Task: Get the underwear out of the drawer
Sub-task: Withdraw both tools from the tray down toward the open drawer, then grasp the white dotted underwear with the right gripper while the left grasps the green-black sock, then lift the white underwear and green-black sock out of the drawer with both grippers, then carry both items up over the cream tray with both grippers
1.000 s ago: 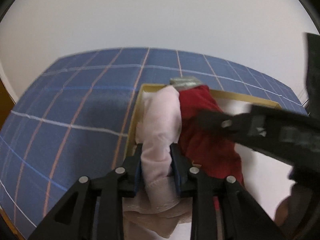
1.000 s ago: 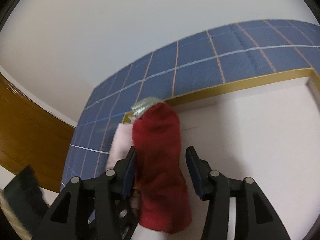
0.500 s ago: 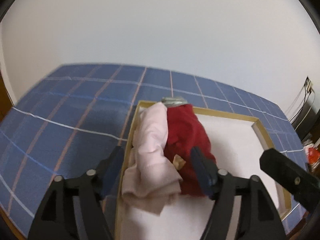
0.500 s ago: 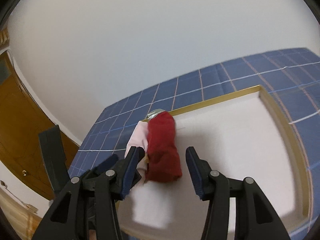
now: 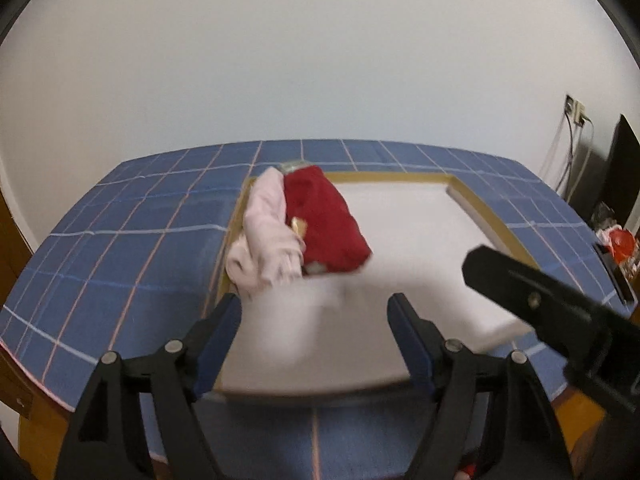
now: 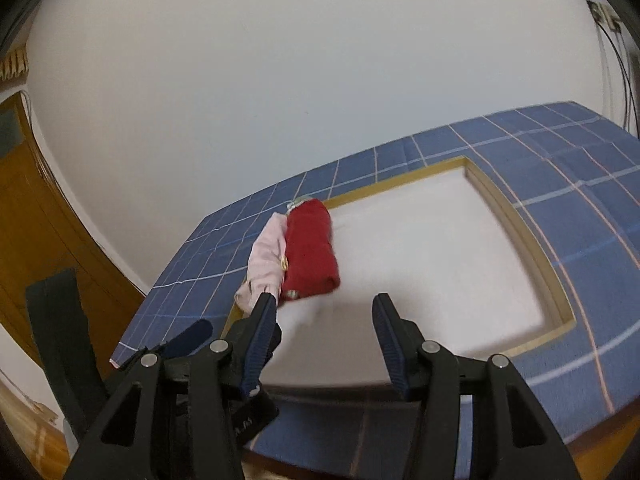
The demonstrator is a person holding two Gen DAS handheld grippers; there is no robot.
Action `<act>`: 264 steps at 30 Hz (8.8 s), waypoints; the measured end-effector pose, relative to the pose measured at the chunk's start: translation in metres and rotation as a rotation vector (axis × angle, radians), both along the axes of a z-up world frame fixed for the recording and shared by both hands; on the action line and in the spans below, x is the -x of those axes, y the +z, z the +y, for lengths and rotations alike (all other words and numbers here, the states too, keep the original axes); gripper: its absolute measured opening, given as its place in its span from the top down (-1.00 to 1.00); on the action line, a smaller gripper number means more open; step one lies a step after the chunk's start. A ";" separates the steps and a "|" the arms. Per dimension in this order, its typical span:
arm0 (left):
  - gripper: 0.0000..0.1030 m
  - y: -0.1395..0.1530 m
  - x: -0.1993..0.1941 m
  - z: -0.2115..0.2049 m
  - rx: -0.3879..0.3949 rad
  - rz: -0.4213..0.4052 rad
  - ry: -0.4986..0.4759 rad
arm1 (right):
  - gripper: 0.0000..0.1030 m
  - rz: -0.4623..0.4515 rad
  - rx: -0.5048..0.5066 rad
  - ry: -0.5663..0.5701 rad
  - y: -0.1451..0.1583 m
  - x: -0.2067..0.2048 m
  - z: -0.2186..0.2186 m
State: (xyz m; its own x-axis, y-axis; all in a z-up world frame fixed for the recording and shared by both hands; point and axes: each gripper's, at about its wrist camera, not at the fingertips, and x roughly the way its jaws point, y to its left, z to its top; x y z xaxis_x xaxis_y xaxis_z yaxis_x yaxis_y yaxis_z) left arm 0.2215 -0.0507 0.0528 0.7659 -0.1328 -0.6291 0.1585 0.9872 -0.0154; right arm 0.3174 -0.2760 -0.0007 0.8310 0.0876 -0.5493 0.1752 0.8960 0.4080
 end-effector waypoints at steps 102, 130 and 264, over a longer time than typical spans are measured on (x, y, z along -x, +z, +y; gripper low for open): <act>-0.65 -0.119 0.153 0.109 -0.185 0.244 -0.051 | -0.02 0.646 0.472 0.416 -0.176 0.064 0.064; -0.71 -0.141 0.131 0.038 -0.355 0.400 -0.467 | 0.49 0.376 -0.026 0.294 -0.115 0.140 -0.018; 0.43 -0.024 0.056 0.000 0.308 0.018 -0.323 | 0.44 -0.117 -0.328 0.008 0.003 0.131 -0.053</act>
